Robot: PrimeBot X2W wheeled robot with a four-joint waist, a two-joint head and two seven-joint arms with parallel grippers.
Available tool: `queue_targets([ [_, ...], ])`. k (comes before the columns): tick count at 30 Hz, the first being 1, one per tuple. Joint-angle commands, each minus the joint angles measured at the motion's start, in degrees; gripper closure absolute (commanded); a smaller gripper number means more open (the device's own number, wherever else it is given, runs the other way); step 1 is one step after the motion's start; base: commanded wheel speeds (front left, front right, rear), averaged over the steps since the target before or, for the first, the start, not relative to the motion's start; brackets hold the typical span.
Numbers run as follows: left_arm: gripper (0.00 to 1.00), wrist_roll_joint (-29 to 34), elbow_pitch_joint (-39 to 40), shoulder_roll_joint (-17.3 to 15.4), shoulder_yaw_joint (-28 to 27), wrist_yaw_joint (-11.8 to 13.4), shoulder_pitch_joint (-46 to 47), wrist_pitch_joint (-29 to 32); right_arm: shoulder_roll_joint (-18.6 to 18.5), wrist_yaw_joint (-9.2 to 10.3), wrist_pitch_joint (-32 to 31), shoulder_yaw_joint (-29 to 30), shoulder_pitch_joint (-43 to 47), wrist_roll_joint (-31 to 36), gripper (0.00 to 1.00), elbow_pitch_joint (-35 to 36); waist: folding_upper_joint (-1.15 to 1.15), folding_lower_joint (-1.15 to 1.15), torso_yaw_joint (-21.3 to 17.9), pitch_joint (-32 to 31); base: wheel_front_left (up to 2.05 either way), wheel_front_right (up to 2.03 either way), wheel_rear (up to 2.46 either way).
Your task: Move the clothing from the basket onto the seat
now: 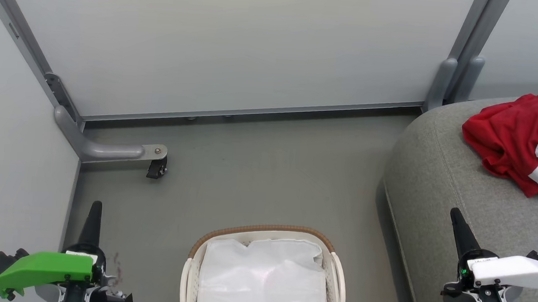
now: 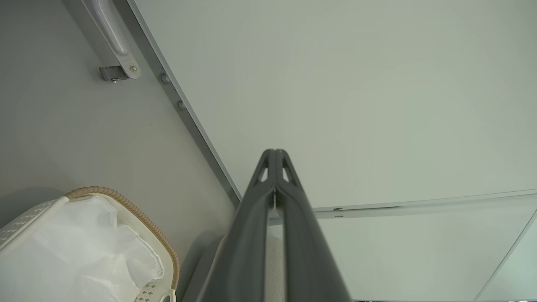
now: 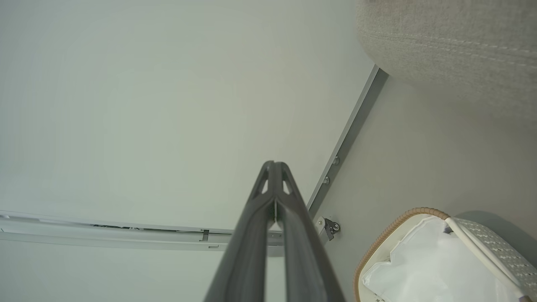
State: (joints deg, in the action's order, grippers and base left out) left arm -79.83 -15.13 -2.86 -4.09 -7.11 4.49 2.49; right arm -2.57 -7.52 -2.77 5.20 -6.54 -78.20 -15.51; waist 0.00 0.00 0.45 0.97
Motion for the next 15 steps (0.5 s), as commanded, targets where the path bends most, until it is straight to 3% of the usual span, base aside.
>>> queue_targets([
  [1, 1.0, -1.3, 0.5, -0.4, -0.4, -0.4, 1.2, 0.5, -0.4, 0.04, -0.5, 0.3, 0.2, -1.2, 1.0, 0.5, 0.0, 0.0, 0.0, 0.0, 0.0, 0.0, 0.0],
  [15, 1.0, -7.0, 0.9, -0.4, -1.3, -0.5, 1.7, 2.2, -0.4, 0.04, -2.2, 0.9, 0.4, -7.7, 1.0, 1.1, 0.0, 0.0, -0.2, -0.4, 0.0, 0.0, 0.0],
])
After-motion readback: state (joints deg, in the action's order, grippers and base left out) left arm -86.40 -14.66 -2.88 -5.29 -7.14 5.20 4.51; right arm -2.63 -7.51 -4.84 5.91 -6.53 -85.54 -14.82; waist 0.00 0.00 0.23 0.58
